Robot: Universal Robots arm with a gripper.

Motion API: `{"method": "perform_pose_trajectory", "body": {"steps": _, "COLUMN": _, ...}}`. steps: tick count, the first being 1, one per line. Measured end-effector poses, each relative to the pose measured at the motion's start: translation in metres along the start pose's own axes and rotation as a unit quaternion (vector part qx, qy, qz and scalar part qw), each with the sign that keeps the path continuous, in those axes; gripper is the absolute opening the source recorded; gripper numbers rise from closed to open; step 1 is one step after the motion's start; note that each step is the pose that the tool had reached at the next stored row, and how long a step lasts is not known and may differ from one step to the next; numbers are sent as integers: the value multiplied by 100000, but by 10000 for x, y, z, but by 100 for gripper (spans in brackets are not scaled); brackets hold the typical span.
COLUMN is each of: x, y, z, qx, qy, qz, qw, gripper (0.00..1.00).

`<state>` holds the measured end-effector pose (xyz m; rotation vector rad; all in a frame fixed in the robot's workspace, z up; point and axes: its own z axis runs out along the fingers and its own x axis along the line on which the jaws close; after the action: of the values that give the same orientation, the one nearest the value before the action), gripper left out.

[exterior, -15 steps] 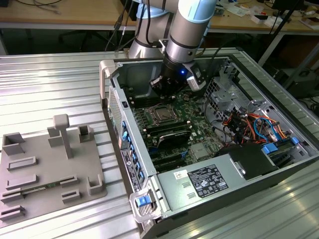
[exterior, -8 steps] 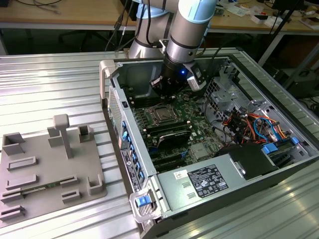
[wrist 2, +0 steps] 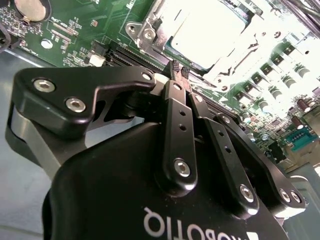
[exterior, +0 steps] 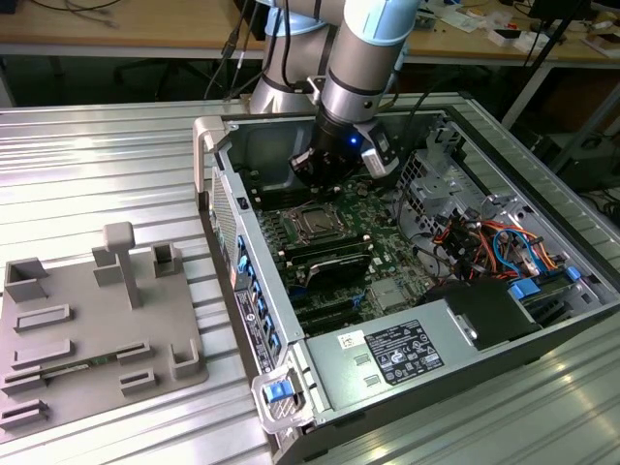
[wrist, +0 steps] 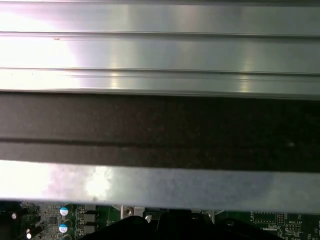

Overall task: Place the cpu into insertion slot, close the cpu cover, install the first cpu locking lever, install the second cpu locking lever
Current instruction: 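Install the first cpu locking lever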

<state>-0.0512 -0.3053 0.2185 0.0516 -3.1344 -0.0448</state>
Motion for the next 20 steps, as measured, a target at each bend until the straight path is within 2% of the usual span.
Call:
{"method": "perform_pose_trajectory", "body": {"steps": 10, "x": 110, "y": 3, "z": 3, "qx": -20, "qy": 3, "qz": -6, "qw": 100000, "gripper": 11}}
{"method": "perform_pose_trajectory", "body": {"steps": 20, "x": 140, "y": 4, "z": 2, "qx": -15, "qy": 8, "qz": -10, "qw": 100000, "gripper": 11}}
